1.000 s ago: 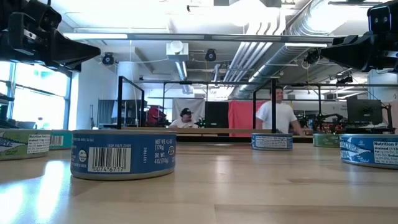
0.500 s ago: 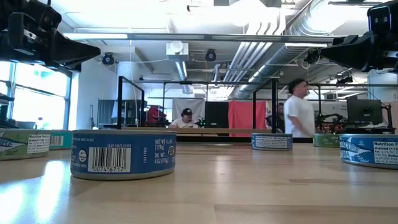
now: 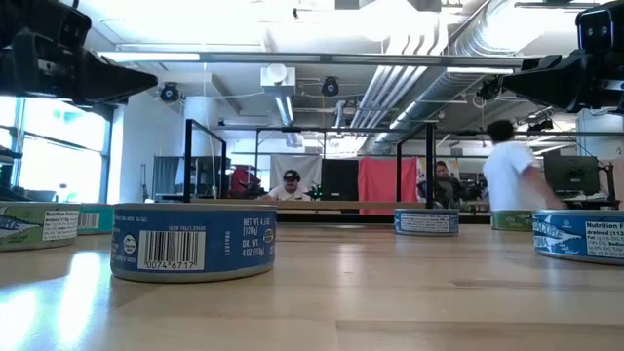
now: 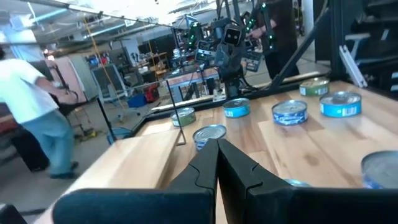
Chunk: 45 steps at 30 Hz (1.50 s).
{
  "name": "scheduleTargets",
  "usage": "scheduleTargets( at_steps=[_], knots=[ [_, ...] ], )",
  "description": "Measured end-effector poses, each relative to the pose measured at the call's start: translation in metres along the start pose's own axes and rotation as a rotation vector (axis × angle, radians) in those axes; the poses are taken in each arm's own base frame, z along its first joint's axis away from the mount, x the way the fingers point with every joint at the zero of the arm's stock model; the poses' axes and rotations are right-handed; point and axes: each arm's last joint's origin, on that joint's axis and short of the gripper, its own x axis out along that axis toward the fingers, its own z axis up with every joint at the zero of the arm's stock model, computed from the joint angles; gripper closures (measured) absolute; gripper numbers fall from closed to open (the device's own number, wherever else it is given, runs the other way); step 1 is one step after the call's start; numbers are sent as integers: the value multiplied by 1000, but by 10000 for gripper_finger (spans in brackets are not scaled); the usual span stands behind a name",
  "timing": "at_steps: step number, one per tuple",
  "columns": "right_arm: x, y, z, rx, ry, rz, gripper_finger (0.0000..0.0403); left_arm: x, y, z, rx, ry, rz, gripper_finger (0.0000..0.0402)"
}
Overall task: Stack canned seafood by type on shelf
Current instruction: Put the dark blue tuna can on the shelf
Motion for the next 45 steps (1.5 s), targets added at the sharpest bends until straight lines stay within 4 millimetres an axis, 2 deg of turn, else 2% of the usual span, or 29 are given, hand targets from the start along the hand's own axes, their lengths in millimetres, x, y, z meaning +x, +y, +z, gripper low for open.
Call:
scheduleTargets(
  at_steps=[3, 7, 9, 12, 15, 19, 21, 23, 28, 31, 34, 39, 42, 45],
  knots=[
    [0, -1, 3, 42, -31, -3, 402, 0, 0, 0, 7, 0, 0, 402],
    [-1, -1, 13, 357, -170, 139, 402, 0, 0, 0, -32, -3, 0, 401],
    [-3, -2, 21, 406, -264, 203, 402, 0, 0, 1, -66, -9, 2, 402],
    [-6, -4, 33, 359, -421, 285, 402, 0, 1, 2, -158, -26, 5, 402],
    [-7, -3, 43, 234, -548, 333, 402, 0, 1, 4, -279, -42, 6, 401],
    [0, 0, 48, 99, -609, 320, 402, 0, 1, 4, -391, -42, 3, 402],
    [7, 1, 48, 131, -574, 256, 402, 0, 1, 4, -415, -43, 3, 402],
    [17, 0, 43, 235, -477, 147, 402, 0, 1, 4, -419, -44, 3, 402],
    [37, 0, 16, 688, -146, -240, 402, 0, 1, 4, -418, -43, 3, 402],
    [42, 3, 5, 870, -71, -323, 402, 0, 1, 4, -418, -43, 3, 402],
    [47, 4, 1, 875, -30, -341, 402, 0, 1, 4, -418, -43, 3, 402],
    [62, 0, 9, 817, 40, -290, 399, 0, 1, 4, -418, -43, 3, 401],
    [77, -2, 13, 683, 215, -269, 377, 0, 1, 4, -418, -47, 4, 402],
    [92, -5, 16, 514, 433, -232, 333, 0, 2, 6, -420, -61, 13, 401]
  ],
)
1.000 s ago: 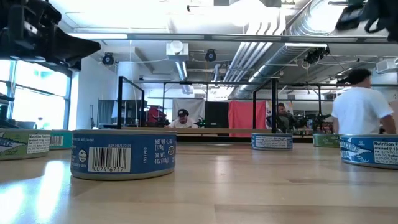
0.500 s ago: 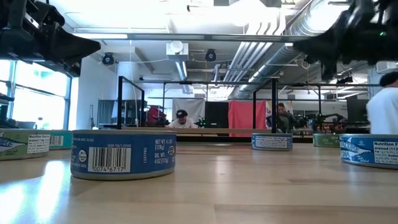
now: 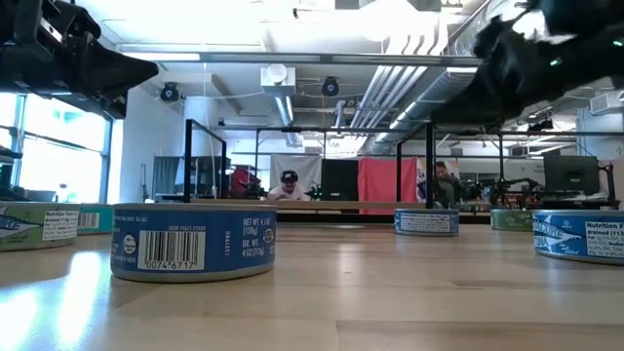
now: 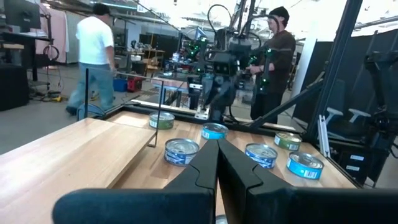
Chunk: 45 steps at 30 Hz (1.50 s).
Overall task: Stack canned seafood by type on shelf
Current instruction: Put the dark blue tuna can on the shelf
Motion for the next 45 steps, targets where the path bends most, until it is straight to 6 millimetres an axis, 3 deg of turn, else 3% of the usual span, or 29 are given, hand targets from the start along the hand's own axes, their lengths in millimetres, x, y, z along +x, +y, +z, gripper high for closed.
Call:
scheduleTargets(
  at_steps=[3, 6, 9, 13, 20, 29, 33, 45],
  knots=[
    [13, 7, 8, -182, 132, 10, 282, 0, 0, 0, 0, 1, 2, 402],
    [29, 12, 1, -321, 251, 30, 250, 0, 0, 0, 0, 2, 3, 402],
    [46, 16, -12, -423, 342, 35, 242, 0, 0, 0, 0, 2, 3, 401],
    [62, 15, -29, -451, 430, -112, 246, 0, 0, 0, 0, 2, 3, 401],
    [75, 17, -45, -479, 496, -131, 276, 0, 0, 0, 0, 2, 3, 402],
    [83, 18, -58, -542, 535, -183, 393, 0, 0, 0, 0, 1, 3, 402],
    [87, 27, -51, -567, 534, -155, 389, 0, 0, 0, -1, 1, 2, 402],
    [95, 72, -1, -620, 490, 29, 403, 0, -1, 4, -6, -37, -20, 401]
  ],
)
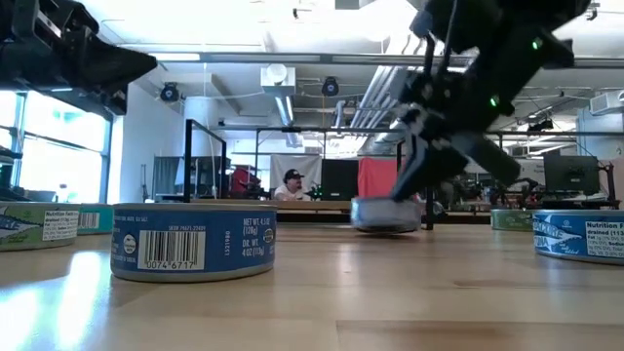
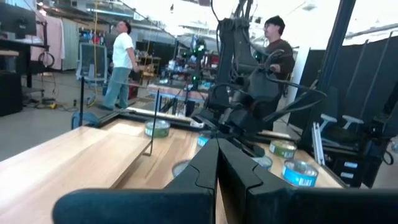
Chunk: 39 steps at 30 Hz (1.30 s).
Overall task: Stack canned seafood by type on shelf
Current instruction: Put the dark blue tuna can on the shelf
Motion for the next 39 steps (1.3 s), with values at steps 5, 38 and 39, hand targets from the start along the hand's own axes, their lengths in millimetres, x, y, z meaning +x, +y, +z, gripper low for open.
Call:
scheduleTargets(
  at_steps=[5, 38, 39],
  knots=[
    [-6, 4, 13, -1, -52, -30, 403, 0, 0, 0, 0, -4, -2, 402],
    [8, -40, -8, 369, 168, -267, 304, 0, 0, 0, 34, -5, 9, 402],
    [7, -41, -4, 396, 149, -264, 303, 0, 0, 0, 34, -5, 9, 401]
  ],
)
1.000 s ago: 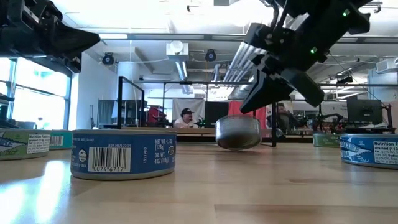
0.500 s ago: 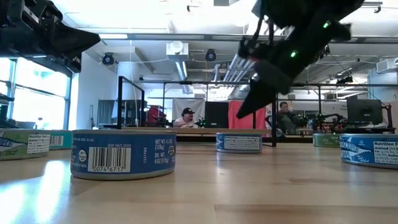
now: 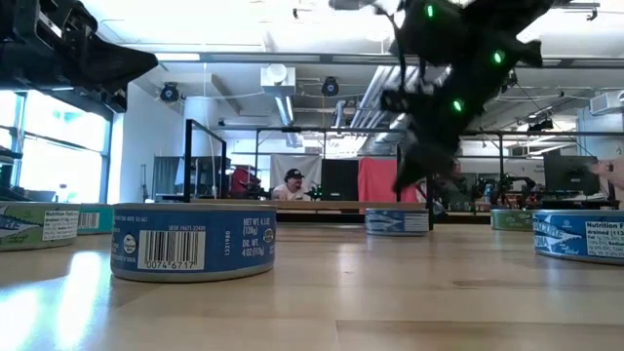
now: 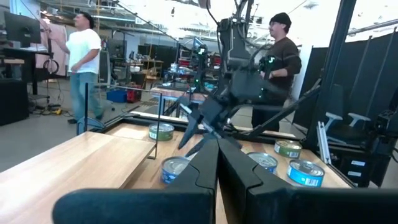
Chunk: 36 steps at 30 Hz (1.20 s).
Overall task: Stack canned seafood by type on shelf
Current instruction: Put the dark blue tuna can on the shelf
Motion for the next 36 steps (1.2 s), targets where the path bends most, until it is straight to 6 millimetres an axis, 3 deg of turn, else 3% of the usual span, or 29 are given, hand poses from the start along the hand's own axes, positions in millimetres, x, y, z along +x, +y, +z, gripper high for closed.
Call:
scheduleTargets(
  at_steps=[6, 10, 14, 19, 27, 36],
  knots=[
    [-1, 8, 9, 57, -51, 228, 264, 0, 0, 0, -5, 0, 0, 402],
    [7, 12, -3, -2, -78, 175, 233, 0, 0, 0, -5, 1, 0, 401],
    [17, 14, -21, -23, -63, 141, 232, 0, 0, 0, -3, 1, 0, 401],
    [28, 23, -39, -84, -63, 139, 267, 0, 0, 0, 18, 0, 2, 402],
    [31, 38, -48, -222, -60, 70, 389, 0, 0, 0, 19, 1, 2, 402],
    [7, 51, -29, -319, -105, 153, 401, 0, 0, 0, 18, 0, 2, 401]
  ],
)
